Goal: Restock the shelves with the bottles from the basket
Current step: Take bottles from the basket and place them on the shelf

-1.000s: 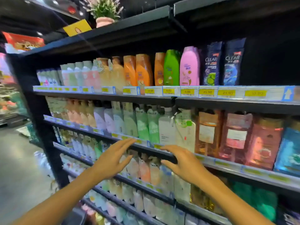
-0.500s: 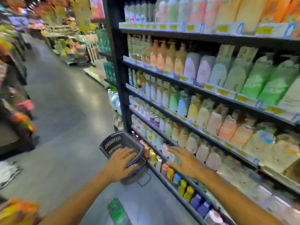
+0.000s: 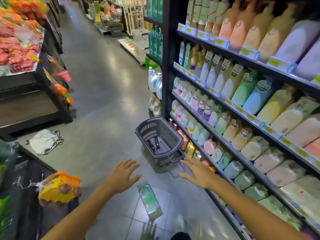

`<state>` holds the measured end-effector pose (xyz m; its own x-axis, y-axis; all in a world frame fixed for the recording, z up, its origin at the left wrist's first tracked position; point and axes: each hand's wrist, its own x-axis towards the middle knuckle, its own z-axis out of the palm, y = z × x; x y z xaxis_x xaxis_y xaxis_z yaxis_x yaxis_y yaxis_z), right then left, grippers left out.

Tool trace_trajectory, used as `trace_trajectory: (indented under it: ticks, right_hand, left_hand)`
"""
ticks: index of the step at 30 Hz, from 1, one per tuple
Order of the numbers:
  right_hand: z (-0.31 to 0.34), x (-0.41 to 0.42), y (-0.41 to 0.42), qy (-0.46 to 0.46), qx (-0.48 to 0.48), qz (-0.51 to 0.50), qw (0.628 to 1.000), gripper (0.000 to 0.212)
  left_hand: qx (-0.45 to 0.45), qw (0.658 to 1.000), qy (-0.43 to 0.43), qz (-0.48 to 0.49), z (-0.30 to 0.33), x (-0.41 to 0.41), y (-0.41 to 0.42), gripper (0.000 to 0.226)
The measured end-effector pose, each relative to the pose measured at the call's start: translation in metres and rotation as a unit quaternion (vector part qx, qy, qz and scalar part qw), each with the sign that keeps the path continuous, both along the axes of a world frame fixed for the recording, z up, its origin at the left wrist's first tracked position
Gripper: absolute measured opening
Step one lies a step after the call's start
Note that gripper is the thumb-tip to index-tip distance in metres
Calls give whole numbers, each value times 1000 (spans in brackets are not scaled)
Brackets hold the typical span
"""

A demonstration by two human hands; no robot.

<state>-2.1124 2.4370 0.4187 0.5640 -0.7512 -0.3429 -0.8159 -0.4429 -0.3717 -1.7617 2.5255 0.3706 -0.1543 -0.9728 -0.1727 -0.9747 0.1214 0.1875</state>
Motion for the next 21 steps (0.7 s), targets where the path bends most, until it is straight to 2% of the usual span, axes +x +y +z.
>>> trace_trajectory:
  ticks: [4,6,8,10,12,13,14,18,21]
  right_hand:
    - [-19,25,-45,-13,11,-7,1000,113]
    - [-31,35,-72,-14,22,-16,1000,91]
    - [-47,41,-104,-16,40,-24,999,77]
    - [-59,46,-139,-15,68,-37,997,83]
    - [-71,50,-172,-24,91,-55,994,110]
    - [-78,52,-188,-21,103,-62,993,120]
    - [-85,55,-204,-14,114,-66,991,120]
    - [-94,67,-266,-2,151,-84,985,84]
    - [-100,75,-299,-4,164,-90,982,72]
  left_hand:
    - [39,999,-1,1,-9,15,-49,122]
    - [58,998,-9,0,-11,19,-84,125]
    - [82,996,-18,-4,-14,20,-121,115]
    - [97,995,-21,-6,-21,24,-158,115]
    - [123,992,-28,-8,-26,30,-191,118]
    - [136,990,-31,-8,-28,33,-208,113]
    - [147,989,-31,-5,-29,35,-225,106]
    - [179,983,-40,-2,-31,41,-298,67]
    - [206,978,-28,-8,-40,47,-338,62]
